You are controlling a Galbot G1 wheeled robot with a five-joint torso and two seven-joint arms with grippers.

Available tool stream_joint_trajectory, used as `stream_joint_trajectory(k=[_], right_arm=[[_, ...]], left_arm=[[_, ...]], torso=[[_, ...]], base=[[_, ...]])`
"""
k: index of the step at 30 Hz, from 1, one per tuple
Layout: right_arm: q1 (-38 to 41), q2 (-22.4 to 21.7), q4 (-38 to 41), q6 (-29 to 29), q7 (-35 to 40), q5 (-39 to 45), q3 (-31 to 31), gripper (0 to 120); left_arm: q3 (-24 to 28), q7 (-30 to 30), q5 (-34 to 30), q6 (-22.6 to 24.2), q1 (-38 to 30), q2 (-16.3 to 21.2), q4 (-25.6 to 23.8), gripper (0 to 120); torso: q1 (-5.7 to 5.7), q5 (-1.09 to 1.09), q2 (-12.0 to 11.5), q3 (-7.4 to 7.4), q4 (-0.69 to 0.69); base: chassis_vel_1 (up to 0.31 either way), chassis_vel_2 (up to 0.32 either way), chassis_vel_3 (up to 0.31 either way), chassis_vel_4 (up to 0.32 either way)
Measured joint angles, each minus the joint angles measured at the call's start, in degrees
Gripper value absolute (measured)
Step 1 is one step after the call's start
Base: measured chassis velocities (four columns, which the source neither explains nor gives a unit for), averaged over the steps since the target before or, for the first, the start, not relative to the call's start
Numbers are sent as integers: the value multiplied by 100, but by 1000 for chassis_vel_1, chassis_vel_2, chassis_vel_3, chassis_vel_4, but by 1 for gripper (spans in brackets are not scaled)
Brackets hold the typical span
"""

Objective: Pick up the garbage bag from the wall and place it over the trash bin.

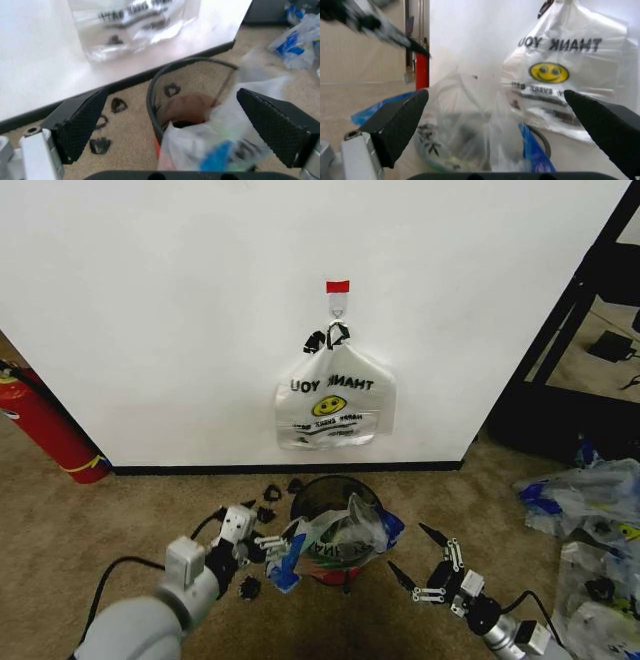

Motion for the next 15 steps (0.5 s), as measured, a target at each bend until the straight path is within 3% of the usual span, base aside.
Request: stream_joint_trajectory(k=[2, 5, 6, 8, 10, 11, 15], right_arm=[[-5, 10, 32, -18, 18, -7, -6, 100], [-14, 17, 132, -20, -72, -27, 14, 100], [-14, 17, 132, -20, -72, -27, 14, 100], [28, 5, 164, 68, -418, -36, 184, 100], [59, 9, 227, 87, -582, -43, 304, 100], [59, 9, 227, 87, -582, -43, 304, 100], [-18, 31, 470, 49, -728, -83, 488, 100]], left_arm=[[86, -2, -124, 40, -197, 3, 138, 100], [1017, -176, -860, 420, -1523, 59, 900, 100], [1017, -176, -860, 420, -1523, 59, 900, 100], [1762, -443, -1197, 594, -2538, 49, 1434, 100], [2286, -667, -1423, 741, -3198, -39, 1808, 100], [2286, -667, -1423, 741, -3198, -39, 1808, 100], [3365, -1103, -1653, 1060, -4277, -300, 2480, 100]], torso=[[0, -1, 0, 0, 0], [0, 1, 0, 0, 2], [0, 1, 0, 0, 2], [0, 3, 0, 0, -5], [1, 2, 0, 1, 1], [1, 2, 0, 1, 1], [1, 3, 0, 0, 0]], base=[[0, 0, 0, 0], [0, 0, 0, 0], [0, 0, 0, 0], [0, 0, 0, 0], [0, 0, 0, 0], [0, 0, 0, 0], [0, 0, 0, 0]])
